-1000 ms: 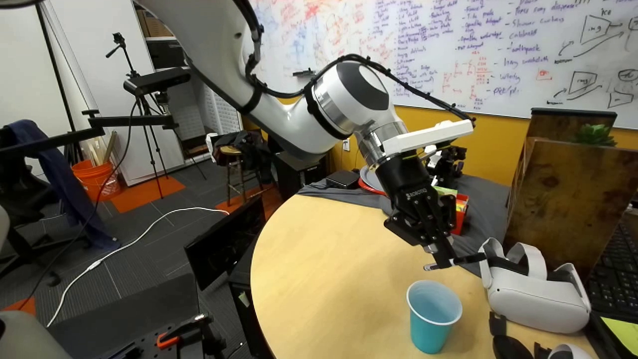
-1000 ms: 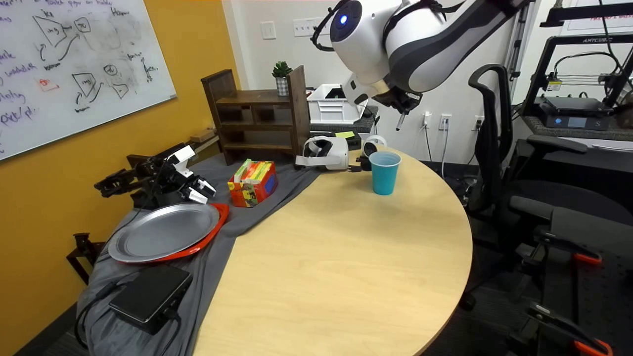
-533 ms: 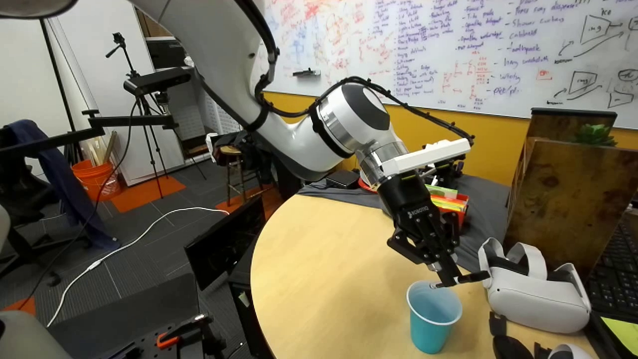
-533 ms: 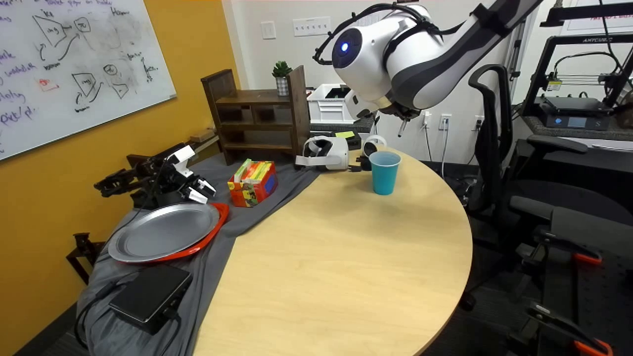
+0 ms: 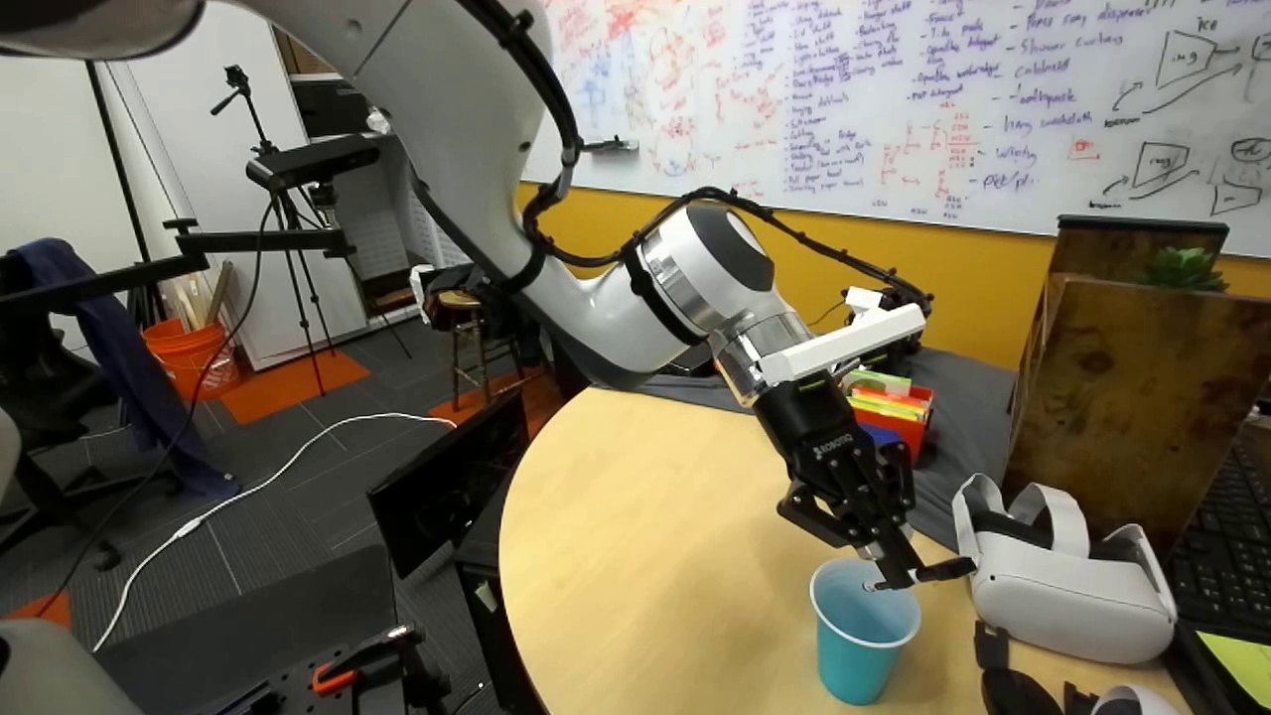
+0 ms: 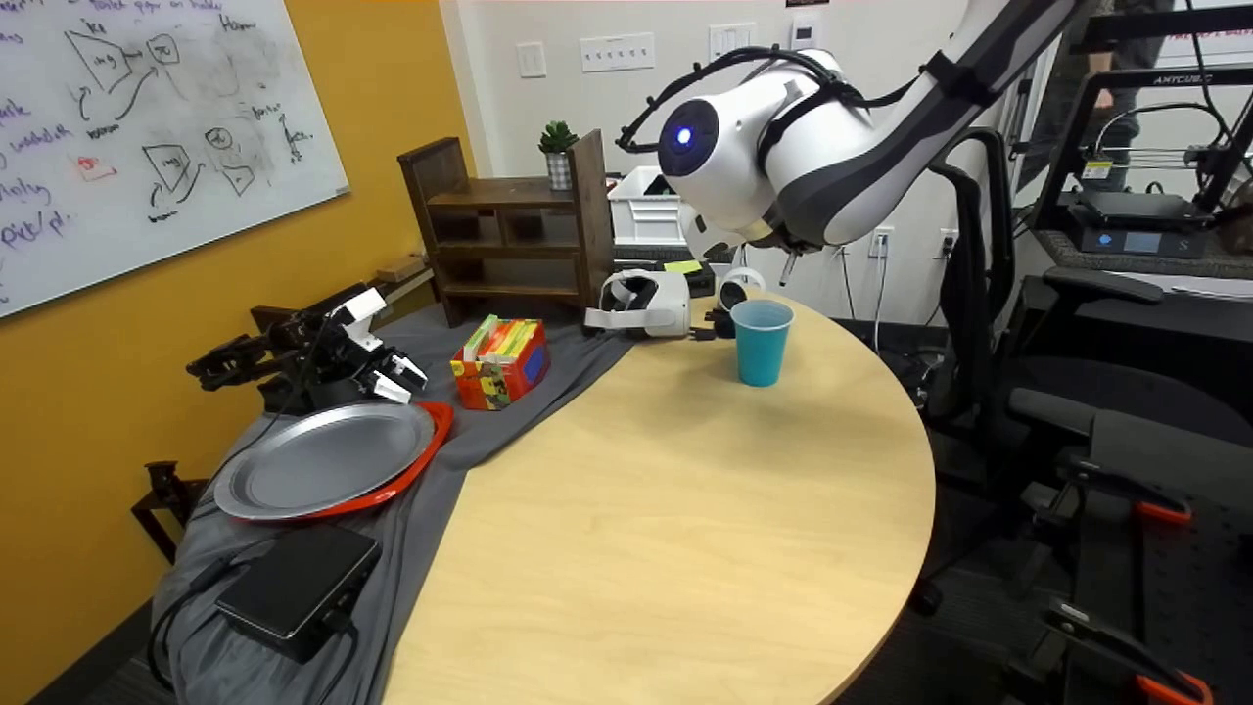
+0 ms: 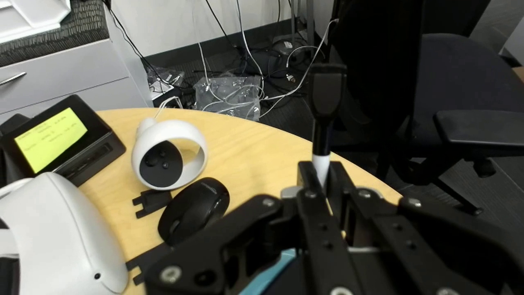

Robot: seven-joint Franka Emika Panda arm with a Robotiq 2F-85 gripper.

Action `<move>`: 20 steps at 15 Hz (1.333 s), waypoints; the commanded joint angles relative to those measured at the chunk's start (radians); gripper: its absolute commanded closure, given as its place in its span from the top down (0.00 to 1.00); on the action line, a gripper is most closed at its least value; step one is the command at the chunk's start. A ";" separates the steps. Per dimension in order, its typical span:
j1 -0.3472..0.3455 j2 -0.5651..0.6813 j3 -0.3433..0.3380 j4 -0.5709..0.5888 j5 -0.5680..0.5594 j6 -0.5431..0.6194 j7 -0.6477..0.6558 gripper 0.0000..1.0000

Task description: Put the sharpie in the cup

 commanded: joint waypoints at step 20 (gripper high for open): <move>0.002 0.152 0.016 0.091 -0.040 0.061 0.039 0.03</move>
